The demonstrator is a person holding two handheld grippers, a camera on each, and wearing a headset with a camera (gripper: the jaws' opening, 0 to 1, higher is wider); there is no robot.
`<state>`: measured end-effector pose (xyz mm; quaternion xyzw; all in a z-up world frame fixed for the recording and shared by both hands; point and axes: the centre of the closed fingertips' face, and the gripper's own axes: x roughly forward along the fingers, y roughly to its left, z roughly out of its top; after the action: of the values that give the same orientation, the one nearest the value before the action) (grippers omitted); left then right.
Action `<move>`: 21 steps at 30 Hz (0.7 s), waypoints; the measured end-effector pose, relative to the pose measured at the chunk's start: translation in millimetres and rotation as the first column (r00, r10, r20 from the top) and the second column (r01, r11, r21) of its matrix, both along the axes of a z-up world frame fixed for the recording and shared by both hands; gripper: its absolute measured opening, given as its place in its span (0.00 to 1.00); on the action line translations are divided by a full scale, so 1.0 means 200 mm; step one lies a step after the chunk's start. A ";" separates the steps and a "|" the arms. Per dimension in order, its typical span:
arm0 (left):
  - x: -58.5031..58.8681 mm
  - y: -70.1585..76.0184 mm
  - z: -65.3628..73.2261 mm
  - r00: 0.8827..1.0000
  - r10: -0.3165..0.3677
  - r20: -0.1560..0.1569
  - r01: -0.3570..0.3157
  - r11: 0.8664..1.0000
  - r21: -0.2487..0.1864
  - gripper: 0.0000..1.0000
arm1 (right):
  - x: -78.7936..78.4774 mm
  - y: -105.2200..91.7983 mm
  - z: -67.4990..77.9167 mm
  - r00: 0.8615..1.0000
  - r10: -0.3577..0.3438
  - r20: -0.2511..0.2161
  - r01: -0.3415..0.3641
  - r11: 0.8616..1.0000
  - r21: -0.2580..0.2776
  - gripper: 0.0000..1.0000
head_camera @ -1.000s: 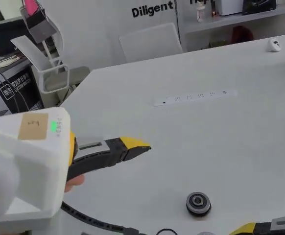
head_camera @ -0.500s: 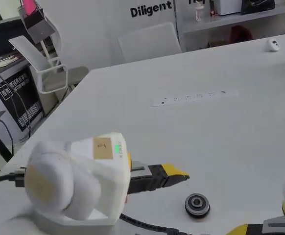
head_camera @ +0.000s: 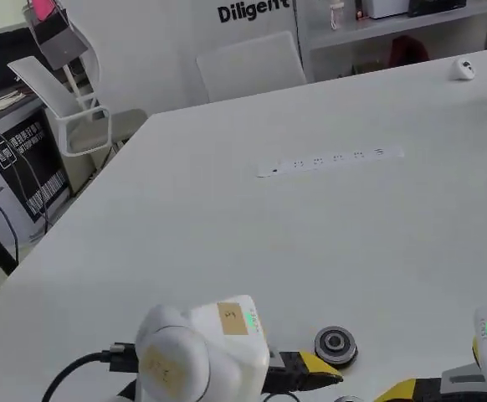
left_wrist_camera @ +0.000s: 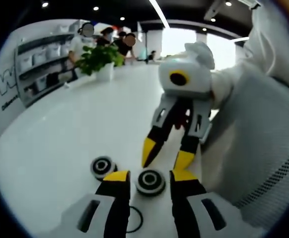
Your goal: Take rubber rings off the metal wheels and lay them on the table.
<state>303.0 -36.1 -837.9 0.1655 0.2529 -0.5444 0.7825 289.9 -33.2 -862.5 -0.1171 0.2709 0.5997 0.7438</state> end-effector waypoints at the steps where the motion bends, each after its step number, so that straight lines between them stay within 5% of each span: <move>1: 0.00 0.00 -0.01 1.000 0.004 -0.002 -0.004 1.000 0.002 0.31 | 0.00 0.00 0.00 1.000 0.001 -0.001 -0.001 1.000 0.001 0.25; 15: -0.02 0.03 -0.07 0.999 0.024 -0.041 -0.023 1.000 0.021 0.14 | 0.02 -0.02 -0.02 1.000 0.010 0.010 -0.010 1.000 -0.011 0.12; 16: -0.01 0.01 -0.04 1.000 0.000 0.008 0.000 1.000 0.010 0.14 | 0.02 -0.02 -0.02 1.000 0.011 0.010 -0.011 1.000 -0.014 0.12; 21: -0.03 0.02 -0.03 1.000 0.022 -0.018 -0.022 1.000 0.003 0.14 | 0.02 -0.04 -0.03 0.999 0.027 0.045 -0.025 0.999 -0.041 0.01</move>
<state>297.6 -32.0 -843.3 0.1592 0.2624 -0.5367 0.7860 294.8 -41.2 -868.0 -0.1494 0.2644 0.6010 0.7393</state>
